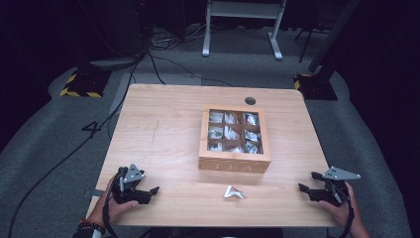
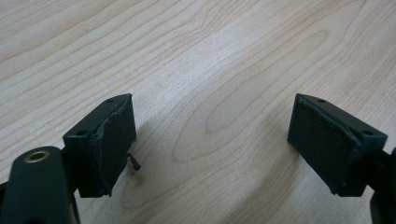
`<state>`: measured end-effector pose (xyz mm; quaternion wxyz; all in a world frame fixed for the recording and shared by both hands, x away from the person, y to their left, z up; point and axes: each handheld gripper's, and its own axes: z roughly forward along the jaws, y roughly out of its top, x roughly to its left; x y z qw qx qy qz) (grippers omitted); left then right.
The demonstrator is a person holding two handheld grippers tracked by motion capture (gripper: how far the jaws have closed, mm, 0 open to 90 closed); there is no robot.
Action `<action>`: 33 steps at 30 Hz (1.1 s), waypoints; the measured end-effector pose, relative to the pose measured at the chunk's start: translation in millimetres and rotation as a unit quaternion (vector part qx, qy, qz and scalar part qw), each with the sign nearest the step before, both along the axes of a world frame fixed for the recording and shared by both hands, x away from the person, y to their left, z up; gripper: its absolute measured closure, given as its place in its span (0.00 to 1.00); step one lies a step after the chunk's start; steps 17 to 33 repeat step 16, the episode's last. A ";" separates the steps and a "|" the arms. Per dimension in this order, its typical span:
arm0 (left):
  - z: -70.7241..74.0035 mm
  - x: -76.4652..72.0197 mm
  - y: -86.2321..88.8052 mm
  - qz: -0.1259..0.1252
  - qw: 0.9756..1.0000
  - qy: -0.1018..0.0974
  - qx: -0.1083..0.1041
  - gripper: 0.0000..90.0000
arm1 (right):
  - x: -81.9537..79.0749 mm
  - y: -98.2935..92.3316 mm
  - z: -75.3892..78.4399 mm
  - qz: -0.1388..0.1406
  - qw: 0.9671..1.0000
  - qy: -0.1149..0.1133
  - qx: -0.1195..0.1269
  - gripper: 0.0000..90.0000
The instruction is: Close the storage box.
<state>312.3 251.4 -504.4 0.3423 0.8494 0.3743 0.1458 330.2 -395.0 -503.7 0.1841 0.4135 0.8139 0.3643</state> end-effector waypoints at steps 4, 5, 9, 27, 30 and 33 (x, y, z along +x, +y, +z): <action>-0.2 0.1 -1.3 0.005 1.000 0.003 -0.003 0.17 | 0.0 0.0 0.0 0.000 1.000 0.000 0.000 0.26; -0.2 0.1 -2.1 0.008 1.000 0.003 -0.002 0.17 | 0.0 0.0 0.0 0.000 1.000 0.000 0.000 0.26; 0.0 0.5 -2.6 0.008 1.000 0.004 -0.001 0.16 | 0.0 0.0 0.0 0.000 1.000 0.000 0.000 0.26; 0.0 0.9 -2.6 0.008 1.000 0.004 -0.001 0.16 | 0.0 0.0 0.0 0.000 1.000 0.000 0.000 0.26; 0.0 0.9 -2.6 0.008 1.000 0.004 -0.001 0.16 | 0.0 0.0 0.0 0.000 1.000 0.000 0.000 0.26; 0.0 0.9 -2.6 0.008 1.000 0.004 -0.001 0.16 | 0.0 0.0 0.0 0.000 1.000 0.000 0.000 0.26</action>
